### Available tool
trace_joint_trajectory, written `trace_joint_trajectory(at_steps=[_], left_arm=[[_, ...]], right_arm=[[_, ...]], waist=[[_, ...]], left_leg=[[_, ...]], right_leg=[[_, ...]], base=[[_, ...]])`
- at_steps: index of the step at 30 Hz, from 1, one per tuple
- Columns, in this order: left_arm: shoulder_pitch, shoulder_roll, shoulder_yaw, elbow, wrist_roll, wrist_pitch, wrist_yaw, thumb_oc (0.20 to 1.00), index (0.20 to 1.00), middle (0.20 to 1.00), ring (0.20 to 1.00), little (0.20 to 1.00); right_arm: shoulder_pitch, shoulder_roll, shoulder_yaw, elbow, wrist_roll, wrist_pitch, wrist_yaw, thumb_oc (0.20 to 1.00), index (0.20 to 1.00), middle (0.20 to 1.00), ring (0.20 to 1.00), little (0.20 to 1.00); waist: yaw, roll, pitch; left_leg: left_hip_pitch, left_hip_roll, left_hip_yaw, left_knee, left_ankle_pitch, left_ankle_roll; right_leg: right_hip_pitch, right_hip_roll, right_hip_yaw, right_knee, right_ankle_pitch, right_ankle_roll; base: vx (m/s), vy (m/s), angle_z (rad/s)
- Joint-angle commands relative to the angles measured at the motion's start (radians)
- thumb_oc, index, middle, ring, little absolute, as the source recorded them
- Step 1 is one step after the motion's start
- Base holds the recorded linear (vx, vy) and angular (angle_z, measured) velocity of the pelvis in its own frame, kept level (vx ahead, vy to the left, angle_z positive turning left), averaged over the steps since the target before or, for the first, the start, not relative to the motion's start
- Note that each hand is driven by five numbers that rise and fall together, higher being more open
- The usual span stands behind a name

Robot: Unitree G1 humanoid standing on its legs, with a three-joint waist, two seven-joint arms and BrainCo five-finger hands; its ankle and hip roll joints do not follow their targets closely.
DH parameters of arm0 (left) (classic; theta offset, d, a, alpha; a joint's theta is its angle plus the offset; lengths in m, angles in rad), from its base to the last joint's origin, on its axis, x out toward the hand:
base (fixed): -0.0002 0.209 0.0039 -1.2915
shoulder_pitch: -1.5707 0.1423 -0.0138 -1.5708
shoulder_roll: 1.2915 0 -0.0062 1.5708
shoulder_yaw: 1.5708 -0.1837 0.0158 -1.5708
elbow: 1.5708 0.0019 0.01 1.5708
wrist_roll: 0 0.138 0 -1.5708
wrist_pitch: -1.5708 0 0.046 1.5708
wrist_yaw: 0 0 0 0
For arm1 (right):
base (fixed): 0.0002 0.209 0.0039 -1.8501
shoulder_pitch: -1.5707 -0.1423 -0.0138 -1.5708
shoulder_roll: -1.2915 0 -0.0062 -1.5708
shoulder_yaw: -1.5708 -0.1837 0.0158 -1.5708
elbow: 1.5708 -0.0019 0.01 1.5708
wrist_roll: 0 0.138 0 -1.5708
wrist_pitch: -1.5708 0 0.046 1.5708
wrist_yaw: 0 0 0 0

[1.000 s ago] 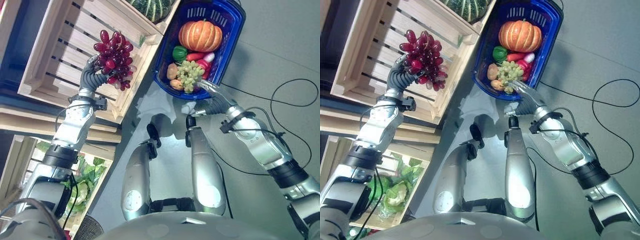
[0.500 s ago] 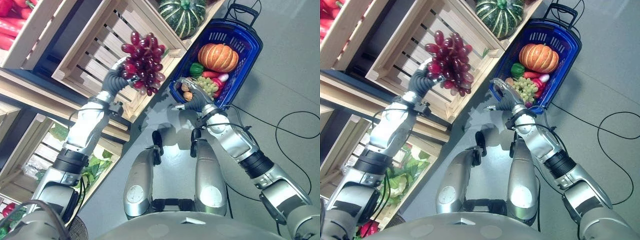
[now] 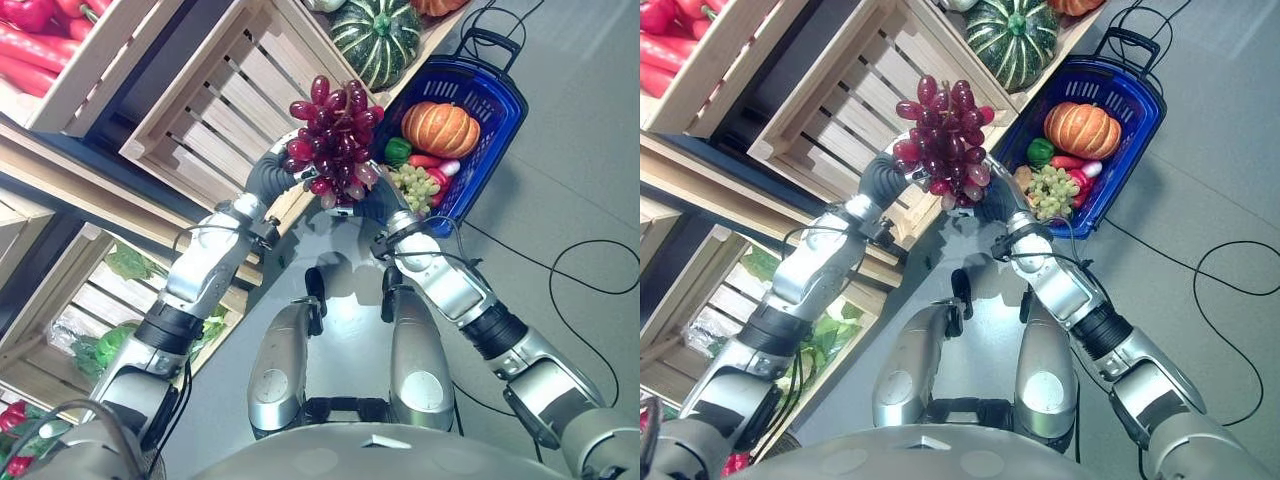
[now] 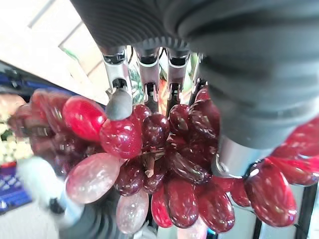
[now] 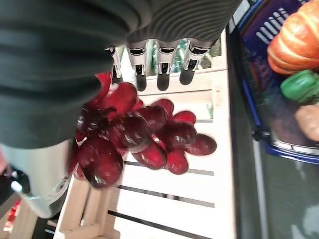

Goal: Pick up fruits and vegetables into the basket

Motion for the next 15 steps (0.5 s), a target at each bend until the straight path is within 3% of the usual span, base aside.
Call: trace_joint_trajectory(at_steps=[1,13,14,15], left_arm=[[-0.021,-0.017,-0.032,-0.177,-0.075,-0.047,-0.041,0.200,0.200,0.200,0.200,0.200],[-0.046,-0.042,-0.100,-0.164,-0.141,-0.030,-0.078,0.200,0.200,0.200,0.200,0.200],[-0.049,-0.043,-0.105,-0.161,-0.149,-0.032,-0.076,0.200,0.200,0.200,0.200,0.200],[-0.050,-0.046,-0.108,-0.159,-0.151,-0.033,-0.077,0.200,0.200,0.200,0.200,0.200]], right_arm=[[-0.099,0.072,0.030,-0.029,-0.019,-0.084,0.005,1.000,1.000,1.000,1.000,1.000],[-0.153,0.095,0.107,0.005,0.017,-0.145,0.118,1.000,1.000,1.000,1.000,1.000],[-0.158,0.095,0.110,0.007,0.033,-0.147,0.134,0.445,0.445,0.445,0.445,0.445],[-0.159,0.096,0.112,0.010,0.037,-0.156,0.144,0.200,0.200,0.200,0.200,0.200]], waist=[[0.016,-0.029,-0.038],[0.033,-0.039,-0.038],[0.033,-0.040,-0.038],[0.034,-0.041,-0.038]], left_leg=[[0.023,-0.083,0.047,0.050,-0.144,0.089],[0.032,-0.086,0.039,0.056,-0.147,0.094],[0.032,-0.084,0.039,0.057,-0.146,0.093],[0.031,-0.085,0.038,0.058,-0.146,0.093]], right_leg=[[0.066,0.000,-0.005,-0.102,0.031,0.051],[0.086,-0.009,-0.020,-0.112,0.042,0.053],[0.087,-0.010,-0.022,-0.114,0.043,0.053],[0.087,-0.010,-0.024,-0.114,0.043,0.053]], base=[[-0.01,-0.017,0.04],[0.00,-0.019,0.04],[-0.02,-0.034,0.05],[-0.02,-0.039,0.02]])
